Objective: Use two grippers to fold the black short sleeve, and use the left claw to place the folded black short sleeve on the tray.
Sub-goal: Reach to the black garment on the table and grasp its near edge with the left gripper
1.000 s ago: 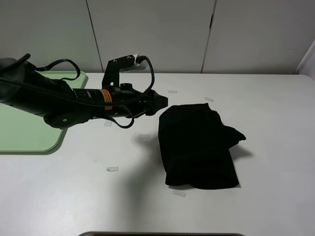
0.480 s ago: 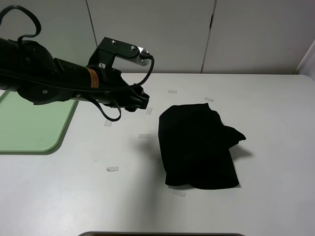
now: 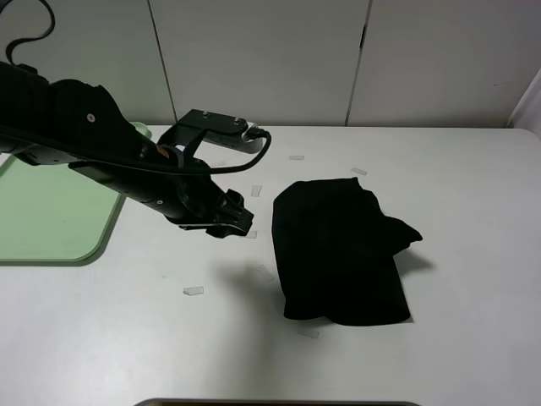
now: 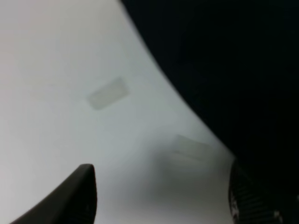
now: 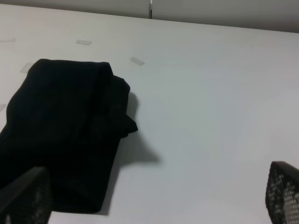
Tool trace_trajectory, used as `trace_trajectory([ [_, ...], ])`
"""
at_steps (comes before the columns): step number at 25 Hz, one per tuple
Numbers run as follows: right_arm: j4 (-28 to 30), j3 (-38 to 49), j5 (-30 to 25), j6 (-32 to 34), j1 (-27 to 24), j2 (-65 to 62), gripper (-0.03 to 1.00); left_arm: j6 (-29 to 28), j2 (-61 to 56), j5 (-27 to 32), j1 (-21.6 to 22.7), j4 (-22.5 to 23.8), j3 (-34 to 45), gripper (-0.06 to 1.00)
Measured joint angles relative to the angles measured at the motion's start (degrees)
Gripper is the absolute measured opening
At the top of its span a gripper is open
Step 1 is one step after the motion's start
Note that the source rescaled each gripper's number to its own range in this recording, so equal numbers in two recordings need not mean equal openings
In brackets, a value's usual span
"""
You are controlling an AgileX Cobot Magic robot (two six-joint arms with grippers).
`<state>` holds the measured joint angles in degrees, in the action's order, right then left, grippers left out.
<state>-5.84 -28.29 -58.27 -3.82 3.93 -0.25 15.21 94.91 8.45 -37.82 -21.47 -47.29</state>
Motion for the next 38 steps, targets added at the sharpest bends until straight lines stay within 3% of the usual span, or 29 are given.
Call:
trace_trajectory([
  [1, 0.0, 0.0, 0.0, 0.0, 0.0, 0.0, 1.00, 4.8, 0.0, 0.6, 0.0, -5.1, 0.0, 0.60],
  [2, 0.0, 0.0, 0.0, 0.0, 0.0, 0.0, 1.00, 4.8, 0.0, 0.6, 0.0, -5.1, 0.0, 0.60],
  [3, 0.0, 0.0, 0.0, 0.0, 0.0, 0.0, 1.00, 9.3, 0.0, 0.9, 0.0, -9.3, 0.0, 0.60],
  [4, 0.0, 0.0, 0.0, 0.0, 0.0, 0.0, 1.00, 16.1, 0.2, 1.4, 0.0, -18.3, 0.0, 0.61],
  [7, 0.0, 0.0, 0.0, 0.0, 0.0, 0.0, 1.00, 27.7, 2.2, 2.3, 0.4, -33.5, 0.0, 0.61],
  [8, 0.0, 0.0, 0.0, 0.0, 0.0, 0.0, 1.00, 27.7, 2.2, 2.3, 0.4, -33.5, 0.0, 0.61],
  [10, 0.0, 0.0, 0.0, 0.0, 0.0, 0.0, 1.00, 34.9, 4.4, 2.4, 0.7, -41.3, 0.0, 0.61],
  [11, 0.0, 0.0, 0.0, 0.0, 0.0, 0.0, 1.00, 40.9, 6.8, 1.9, 0.7, -47.6, -0.4, 0.63],
  [13, 0.0, 0.0, 0.0, 0.0, 0.0, 0.0, 1.00, 45.8, 8.3, 1.9, 0.7, -51.7, -1.2, 0.63],
  [18, 0.0, 0.0, 0.0, 0.0, 0.0, 0.0, 1.00, 50.3, 8.7, 2.5, 0.7, -54.0, -2.0, 0.64],
  [38, 0.0, 0.0, 0.0, 0.0, 0.0, 0.0, 1.00, 50.5, 8.7, -2.0, 0.7, -53.9, -2.0, 0.64],
])
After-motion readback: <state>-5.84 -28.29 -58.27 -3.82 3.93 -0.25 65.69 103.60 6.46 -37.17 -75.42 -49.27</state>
